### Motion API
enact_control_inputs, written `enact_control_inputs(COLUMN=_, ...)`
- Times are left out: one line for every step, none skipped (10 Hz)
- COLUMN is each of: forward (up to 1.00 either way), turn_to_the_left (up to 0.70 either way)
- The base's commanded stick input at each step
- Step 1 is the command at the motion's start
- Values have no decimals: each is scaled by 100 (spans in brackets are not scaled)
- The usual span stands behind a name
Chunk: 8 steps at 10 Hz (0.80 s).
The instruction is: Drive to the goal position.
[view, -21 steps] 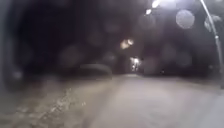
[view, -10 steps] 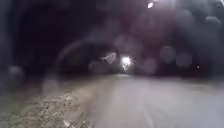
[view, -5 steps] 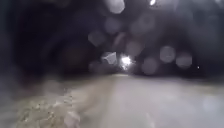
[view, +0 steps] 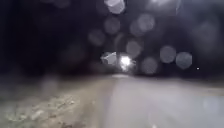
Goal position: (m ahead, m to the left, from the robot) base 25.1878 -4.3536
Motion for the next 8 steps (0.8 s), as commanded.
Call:
enact_control_inputs(forward=100, turn_to_the_left=0)
enact_control_inputs(forward=100, turn_to_the_left=0)
enact_control_inputs(forward=100, turn_to_the_left=-1)
enact_control_inputs(forward=100, turn_to_the_left=-3)
enact_control_inputs(forward=100, turn_to_the_left=-22)
enact_control_inputs(forward=100, turn_to_the_left=-40)
enact_control_inputs(forward=100, turn_to_the_left=-25)
enact_control_inputs(forward=100, turn_to_the_left=-3)
